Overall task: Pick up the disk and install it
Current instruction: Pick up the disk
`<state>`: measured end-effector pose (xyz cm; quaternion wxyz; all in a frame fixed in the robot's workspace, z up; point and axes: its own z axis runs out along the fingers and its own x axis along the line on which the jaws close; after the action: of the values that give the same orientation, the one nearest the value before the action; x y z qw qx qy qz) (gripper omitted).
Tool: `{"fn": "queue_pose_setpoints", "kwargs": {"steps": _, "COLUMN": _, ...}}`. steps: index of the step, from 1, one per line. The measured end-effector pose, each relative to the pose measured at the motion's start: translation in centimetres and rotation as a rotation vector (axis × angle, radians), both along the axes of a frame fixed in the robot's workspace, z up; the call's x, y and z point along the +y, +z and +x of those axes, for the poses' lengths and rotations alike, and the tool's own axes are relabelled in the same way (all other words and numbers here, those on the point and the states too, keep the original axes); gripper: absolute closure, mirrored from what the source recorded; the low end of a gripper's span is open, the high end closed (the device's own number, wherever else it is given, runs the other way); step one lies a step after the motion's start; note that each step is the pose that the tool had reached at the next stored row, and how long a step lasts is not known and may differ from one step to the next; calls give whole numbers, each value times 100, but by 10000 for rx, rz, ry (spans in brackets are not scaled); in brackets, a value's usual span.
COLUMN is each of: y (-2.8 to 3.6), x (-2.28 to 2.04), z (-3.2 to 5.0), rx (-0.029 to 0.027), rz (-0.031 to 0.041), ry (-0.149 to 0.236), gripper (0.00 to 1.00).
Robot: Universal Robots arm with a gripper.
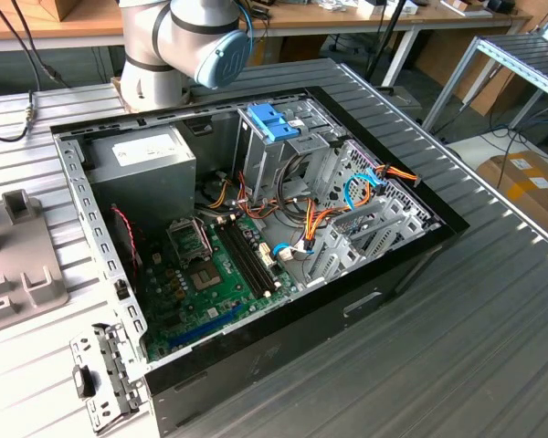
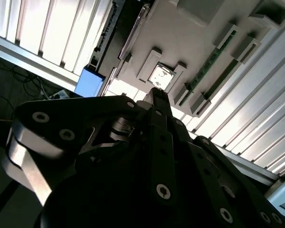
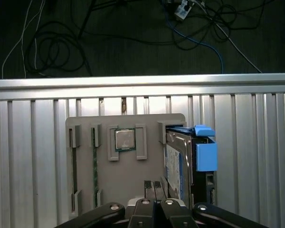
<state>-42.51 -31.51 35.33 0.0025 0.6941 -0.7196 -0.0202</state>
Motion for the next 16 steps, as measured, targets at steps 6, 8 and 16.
{"fn": "queue_pose_setpoints", "kwargs": {"steps": 6, "y": 0, "x": 0, "z": 0, "rx": 0, "rz": 0, "ry": -5, "gripper": 76}}
{"fn": "queue_pose_setpoints", "kwargs": {"steps": 8, "y": 0, "x": 0, "z": 0, "rx": 0, "rz": 0, "ry": -7, "gripper": 64}}
{"fn": "queue_pose_setpoints", "kwargs": {"steps": 16, "y": -1, "x": 3, "z": -1, "rx": -1, "rz": 0, "ry": -13, "gripper": 64}}
